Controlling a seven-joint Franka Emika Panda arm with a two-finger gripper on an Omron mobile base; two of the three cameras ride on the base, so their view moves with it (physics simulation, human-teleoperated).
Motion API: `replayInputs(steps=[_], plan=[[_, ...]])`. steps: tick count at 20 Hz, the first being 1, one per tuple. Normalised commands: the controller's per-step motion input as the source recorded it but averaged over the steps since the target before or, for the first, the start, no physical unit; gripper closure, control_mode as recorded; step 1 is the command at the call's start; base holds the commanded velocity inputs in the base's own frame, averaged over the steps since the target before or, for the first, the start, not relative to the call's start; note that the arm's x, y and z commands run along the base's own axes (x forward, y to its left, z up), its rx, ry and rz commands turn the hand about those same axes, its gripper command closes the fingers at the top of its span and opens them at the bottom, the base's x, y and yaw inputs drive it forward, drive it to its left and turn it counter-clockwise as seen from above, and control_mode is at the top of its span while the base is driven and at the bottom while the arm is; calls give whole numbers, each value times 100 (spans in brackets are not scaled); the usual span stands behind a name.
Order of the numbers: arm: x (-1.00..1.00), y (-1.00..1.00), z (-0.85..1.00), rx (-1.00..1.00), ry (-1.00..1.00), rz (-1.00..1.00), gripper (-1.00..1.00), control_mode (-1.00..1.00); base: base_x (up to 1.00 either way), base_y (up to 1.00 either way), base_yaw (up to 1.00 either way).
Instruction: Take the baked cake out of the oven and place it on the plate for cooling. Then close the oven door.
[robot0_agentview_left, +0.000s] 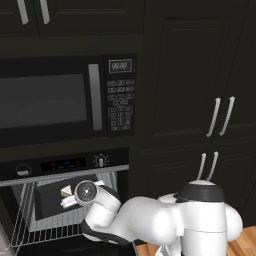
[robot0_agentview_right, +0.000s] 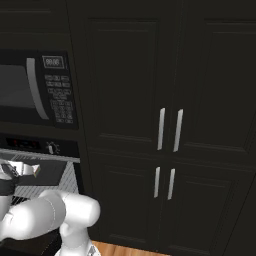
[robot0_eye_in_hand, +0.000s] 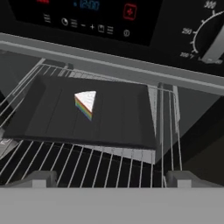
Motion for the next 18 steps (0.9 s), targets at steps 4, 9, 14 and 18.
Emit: replayInputs(steps=[4,9,14,18], plan=[[5,3,-10,2,8,0,-100,-100,0,0,0],[12,3,-5,1,8,0,-100,-100,0,0,0],[2,8,-11,0,1,0,-100,-100,0,0,0],[0,8,-28,0,0,0,-100,-100,0,0,0]])
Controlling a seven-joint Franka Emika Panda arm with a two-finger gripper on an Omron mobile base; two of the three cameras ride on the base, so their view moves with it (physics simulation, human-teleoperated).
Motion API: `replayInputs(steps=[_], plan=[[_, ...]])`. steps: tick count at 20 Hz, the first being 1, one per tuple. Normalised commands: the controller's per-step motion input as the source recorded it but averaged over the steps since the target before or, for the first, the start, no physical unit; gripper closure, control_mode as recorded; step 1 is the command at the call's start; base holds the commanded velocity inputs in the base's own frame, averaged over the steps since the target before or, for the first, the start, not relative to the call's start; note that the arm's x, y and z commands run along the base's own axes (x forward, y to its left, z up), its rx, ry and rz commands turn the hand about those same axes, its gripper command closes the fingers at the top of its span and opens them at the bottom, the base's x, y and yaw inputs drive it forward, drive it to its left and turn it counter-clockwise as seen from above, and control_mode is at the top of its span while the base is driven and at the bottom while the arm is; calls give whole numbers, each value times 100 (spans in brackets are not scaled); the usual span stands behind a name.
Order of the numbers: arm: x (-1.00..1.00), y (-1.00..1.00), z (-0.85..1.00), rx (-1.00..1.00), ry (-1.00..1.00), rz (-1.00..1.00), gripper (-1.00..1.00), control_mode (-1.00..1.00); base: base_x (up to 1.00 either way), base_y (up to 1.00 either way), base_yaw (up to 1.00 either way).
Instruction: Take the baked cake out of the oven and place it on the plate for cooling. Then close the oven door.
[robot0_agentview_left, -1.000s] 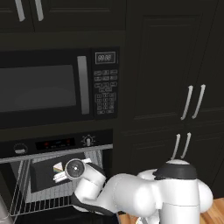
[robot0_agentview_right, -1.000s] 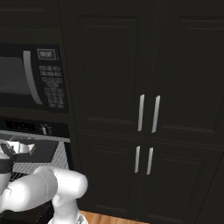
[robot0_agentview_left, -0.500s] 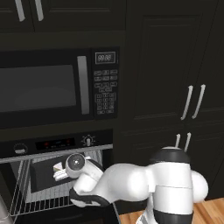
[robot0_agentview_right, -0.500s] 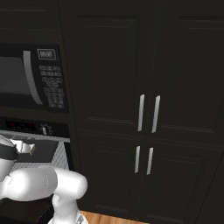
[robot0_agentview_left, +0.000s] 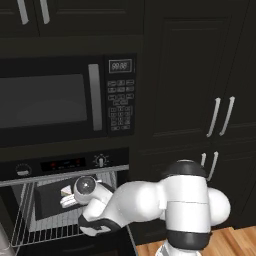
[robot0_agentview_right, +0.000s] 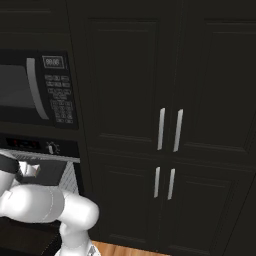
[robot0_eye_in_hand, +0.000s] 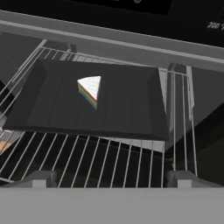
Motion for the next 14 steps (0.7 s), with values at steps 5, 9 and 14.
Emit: replayInputs(steps=[5,9,14], plan=[[11,2,-20,1,0,0,-100,-100,0,0,0],[15,0,-5,0,0,-1,-100,-100,0,0,0],[8,5,-14,1,-2,-2,-100,-100,0,0,0]])
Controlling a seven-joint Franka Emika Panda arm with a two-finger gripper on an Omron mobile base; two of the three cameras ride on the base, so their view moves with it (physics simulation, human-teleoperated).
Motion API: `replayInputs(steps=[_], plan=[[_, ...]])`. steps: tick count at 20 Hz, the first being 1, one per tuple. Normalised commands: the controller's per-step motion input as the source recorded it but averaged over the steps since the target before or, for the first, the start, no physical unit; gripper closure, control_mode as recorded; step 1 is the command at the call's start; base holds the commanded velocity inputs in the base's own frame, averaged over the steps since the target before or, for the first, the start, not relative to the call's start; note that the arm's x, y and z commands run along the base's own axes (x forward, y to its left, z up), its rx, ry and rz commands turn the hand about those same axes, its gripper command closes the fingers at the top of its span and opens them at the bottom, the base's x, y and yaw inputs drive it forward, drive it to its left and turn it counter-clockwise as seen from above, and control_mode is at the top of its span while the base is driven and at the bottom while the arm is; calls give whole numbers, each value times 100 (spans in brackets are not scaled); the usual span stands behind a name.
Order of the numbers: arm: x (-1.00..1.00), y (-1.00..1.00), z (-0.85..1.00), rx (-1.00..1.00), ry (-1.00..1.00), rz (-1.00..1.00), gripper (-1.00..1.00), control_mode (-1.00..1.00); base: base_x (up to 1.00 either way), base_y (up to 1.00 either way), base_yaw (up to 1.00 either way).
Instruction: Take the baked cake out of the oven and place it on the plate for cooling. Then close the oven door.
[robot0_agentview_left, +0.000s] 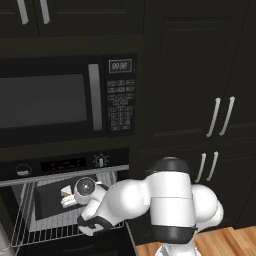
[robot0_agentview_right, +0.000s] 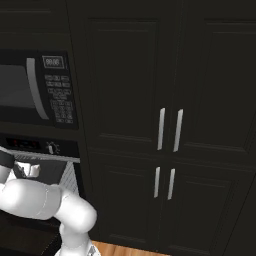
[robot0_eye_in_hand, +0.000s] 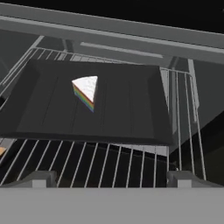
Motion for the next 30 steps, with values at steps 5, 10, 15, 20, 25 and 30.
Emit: replayInputs(steps=[5,10,15,20,25,30], plan=[[7,7,-21,4,-5,-5,-100,-100,0,0,0],[15,3,-15,3,-4,-4,-100,-100,0,0,0],[19,6,-12,3,-2,-2,-100,-100,0,0,0],[20,20,-11,3,-4,-1,-100,-100,0,0,0],[15,21,-5,1,-2,0,-100,-100,0,0,0],[23,11,-13,0,0,0,-100,-100,0,0,0]])
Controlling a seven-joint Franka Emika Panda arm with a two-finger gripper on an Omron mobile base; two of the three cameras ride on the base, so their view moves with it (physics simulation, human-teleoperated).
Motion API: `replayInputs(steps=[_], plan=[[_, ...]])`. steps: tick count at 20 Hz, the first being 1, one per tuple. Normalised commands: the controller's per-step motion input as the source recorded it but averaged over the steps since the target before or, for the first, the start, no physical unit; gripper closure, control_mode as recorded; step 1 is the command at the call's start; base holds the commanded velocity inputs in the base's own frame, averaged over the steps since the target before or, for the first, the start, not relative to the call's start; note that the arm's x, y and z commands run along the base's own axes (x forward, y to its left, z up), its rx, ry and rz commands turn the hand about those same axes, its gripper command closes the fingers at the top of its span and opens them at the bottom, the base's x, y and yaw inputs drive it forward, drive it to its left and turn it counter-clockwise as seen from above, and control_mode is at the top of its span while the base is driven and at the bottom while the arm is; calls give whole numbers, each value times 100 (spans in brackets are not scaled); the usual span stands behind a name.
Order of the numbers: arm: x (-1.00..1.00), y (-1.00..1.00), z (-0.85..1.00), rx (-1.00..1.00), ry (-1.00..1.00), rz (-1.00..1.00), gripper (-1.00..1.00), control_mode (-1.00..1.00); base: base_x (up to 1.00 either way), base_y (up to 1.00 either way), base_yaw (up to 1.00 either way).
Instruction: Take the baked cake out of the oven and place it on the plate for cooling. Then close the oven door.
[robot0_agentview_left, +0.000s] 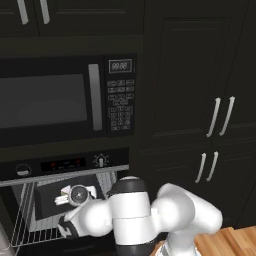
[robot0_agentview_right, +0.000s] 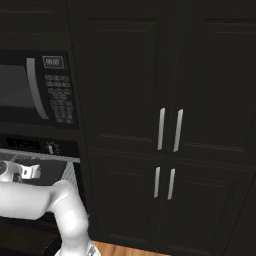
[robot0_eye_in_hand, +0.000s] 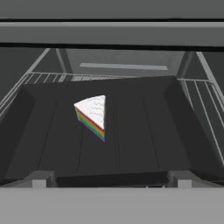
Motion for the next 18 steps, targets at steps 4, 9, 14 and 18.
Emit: replayInputs(steps=[4,9,14,18], plan=[[25,16,-9,0,0,0,-100,-100,0,0,0],[19,20,-13,0,0,0,-100,-100,0,0,0],[11,16,-24,0,0,0,-100,-100,0,0,0],[13,19,-12,0,0,0,-100,-100,0,0,0]])
